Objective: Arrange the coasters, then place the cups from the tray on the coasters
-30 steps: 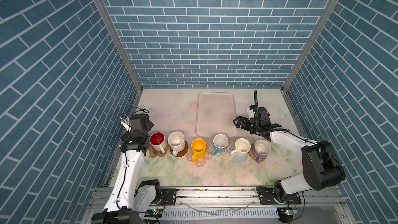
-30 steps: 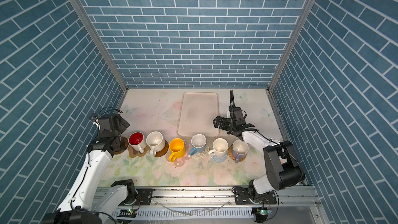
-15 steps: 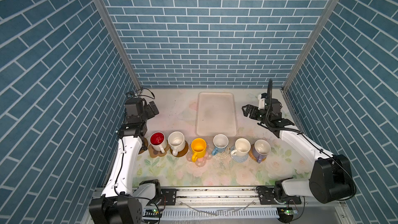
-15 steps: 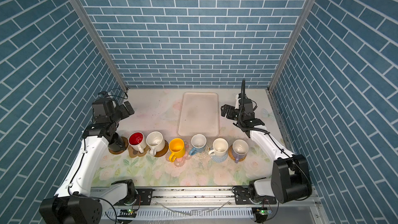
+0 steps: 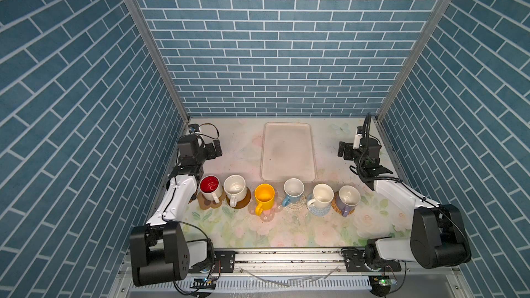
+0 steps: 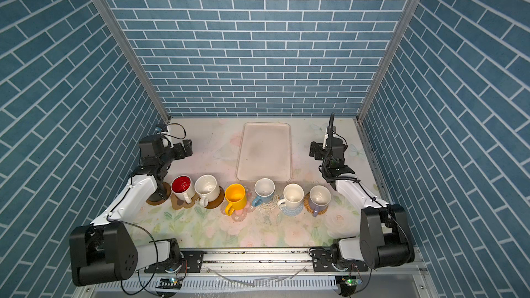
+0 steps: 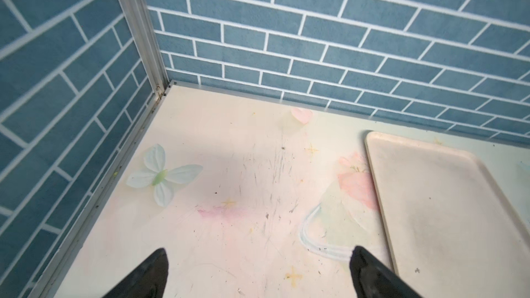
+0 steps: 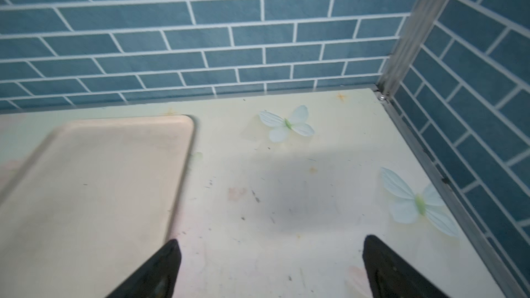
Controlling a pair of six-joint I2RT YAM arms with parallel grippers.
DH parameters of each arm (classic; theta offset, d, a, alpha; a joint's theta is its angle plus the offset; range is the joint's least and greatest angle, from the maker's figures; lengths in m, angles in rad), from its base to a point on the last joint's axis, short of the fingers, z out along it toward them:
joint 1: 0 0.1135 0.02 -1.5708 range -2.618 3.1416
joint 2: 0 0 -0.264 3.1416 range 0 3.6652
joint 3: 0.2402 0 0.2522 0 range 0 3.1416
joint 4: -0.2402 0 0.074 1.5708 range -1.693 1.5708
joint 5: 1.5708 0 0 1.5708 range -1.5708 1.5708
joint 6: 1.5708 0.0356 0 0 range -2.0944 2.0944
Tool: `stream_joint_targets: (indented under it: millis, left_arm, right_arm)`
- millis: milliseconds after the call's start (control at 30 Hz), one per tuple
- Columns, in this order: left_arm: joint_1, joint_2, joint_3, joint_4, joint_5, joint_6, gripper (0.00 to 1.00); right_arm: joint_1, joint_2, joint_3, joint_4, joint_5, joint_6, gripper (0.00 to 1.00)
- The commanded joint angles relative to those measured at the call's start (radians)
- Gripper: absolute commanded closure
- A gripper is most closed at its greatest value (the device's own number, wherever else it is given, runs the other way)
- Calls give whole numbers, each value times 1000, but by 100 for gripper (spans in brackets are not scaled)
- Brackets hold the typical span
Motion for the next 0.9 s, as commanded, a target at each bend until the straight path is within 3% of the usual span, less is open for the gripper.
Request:
stream_joint_targets:
  millis: [0, 133, 500, 867]
  left_arm:
    - [4, 38, -19, 125, 75, 63, 1]
    - [4, 75, -74, 219, 90, 63, 1]
    - [4, 183, -94, 300, 159, 70, 1]
    - [2, 181, -99, 256, 172, 107, 1]
  right_arm:
    - [-33, 14, -93, 211, 67, -80, 1]
    - [-78, 35, -168, 316, 72, -81, 1]
    - [-162, 3, -163, 227, -27, -11, 1]
    - [-173, -57, -192, 155, -21, 6, 1]
